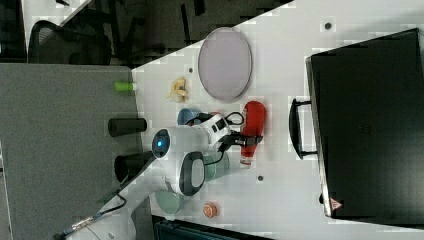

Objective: Pick ketchup from plate and place it on table.

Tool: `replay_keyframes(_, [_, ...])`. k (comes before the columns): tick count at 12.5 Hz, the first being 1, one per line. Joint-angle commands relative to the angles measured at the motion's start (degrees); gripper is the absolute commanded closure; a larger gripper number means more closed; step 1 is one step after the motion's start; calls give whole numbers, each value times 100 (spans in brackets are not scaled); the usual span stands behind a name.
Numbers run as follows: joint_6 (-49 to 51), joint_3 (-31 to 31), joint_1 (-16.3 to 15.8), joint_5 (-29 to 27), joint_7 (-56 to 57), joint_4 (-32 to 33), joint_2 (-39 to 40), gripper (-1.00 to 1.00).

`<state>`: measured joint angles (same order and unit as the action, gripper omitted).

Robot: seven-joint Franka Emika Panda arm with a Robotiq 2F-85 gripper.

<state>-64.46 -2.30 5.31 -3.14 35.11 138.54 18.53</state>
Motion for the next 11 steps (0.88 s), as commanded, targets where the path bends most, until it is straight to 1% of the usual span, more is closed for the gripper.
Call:
replay_keyframes(1, [-103, 3, 31, 2, 78, -139, -399, -98])
replay_keyframes(3, [71, -24, 32, 2, -205, -334, -726, -100])
replay_keyframes(4, [340, -19, 34, 2, -496, -430, -940, -100])
replay_keyframes(7, [1581, -35, 20, 2, -1641, -895, -1619, -100])
replay_keyframes(11, [3592, -42, -26, 10, -3289, -1893, -2230, -100])
